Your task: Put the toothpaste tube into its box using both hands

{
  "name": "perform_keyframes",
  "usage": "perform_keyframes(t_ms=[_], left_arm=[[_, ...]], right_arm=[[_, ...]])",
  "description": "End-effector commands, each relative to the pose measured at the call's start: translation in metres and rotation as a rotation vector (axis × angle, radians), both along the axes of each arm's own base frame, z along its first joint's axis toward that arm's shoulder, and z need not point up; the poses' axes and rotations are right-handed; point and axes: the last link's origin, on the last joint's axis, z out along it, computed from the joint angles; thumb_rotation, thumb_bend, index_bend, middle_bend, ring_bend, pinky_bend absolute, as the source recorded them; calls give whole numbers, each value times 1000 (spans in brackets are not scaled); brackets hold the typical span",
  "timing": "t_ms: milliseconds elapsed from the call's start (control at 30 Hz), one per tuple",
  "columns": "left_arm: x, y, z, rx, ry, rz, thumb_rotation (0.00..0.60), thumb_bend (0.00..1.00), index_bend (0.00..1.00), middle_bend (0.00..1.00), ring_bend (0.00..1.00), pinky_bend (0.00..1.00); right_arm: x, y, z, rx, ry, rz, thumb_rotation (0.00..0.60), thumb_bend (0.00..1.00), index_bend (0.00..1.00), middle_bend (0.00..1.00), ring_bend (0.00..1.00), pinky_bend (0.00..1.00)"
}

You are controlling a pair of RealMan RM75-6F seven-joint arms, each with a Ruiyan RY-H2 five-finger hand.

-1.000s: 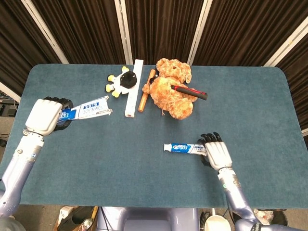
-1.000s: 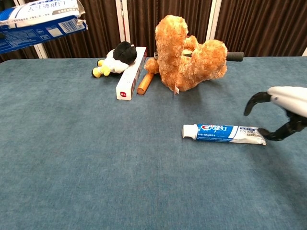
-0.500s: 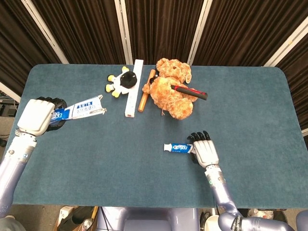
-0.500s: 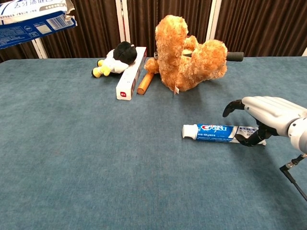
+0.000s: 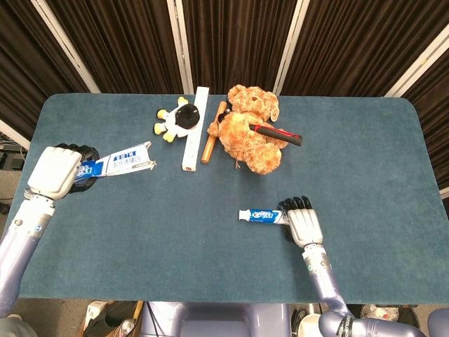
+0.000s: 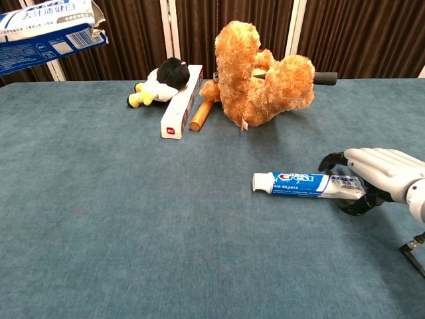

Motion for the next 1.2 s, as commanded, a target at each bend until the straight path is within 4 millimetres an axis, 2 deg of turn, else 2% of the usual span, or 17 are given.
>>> perform_keyframes(t_ms=[33,133,200,367,533,667,1067,1200], left_arm=[[1,0,-1,-1,0,-1,600,390,464,508,471,453],[2,-1,-2,-6,1,-4,600,390,465,510,471,453],[2,-1,-3,-9,2,-6,600,391,465,511,471,453],[5,-1,-6,-12,-10,-14,600,390,467,516,471,453],[10,1,-13,-3,-69,-34,600,391,466,518,471,453],[15,4,-24,0,-146,-65,600,391,464,518,471,453],[46,18,-76,-32,-370,-231,600,391,454,517,471,453],[53,23,-94,-48,-429,-260,600,391,452,517,471,453]], right_arm=[[-5,1,1,-5,9,-8,600,425,561,402,339,258],[-4,0,3,-27,-3,0,600,425,735,546,490,417],[-1,0,4,-37,-22,10,600,427,792,593,539,459],[0,-1,12,-55,-35,28,600,436,814,611,555,469],[-2,-6,33,-96,-30,66,600,438,813,611,555,469],[-4,-15,64,-157,-22,108,600,438,813,611,556,469],[-6,-40,180,-326,23,210,600,438,813,611,556,469],[-7,-43,209,-354,45,223,600,438,813,611,555,469]])
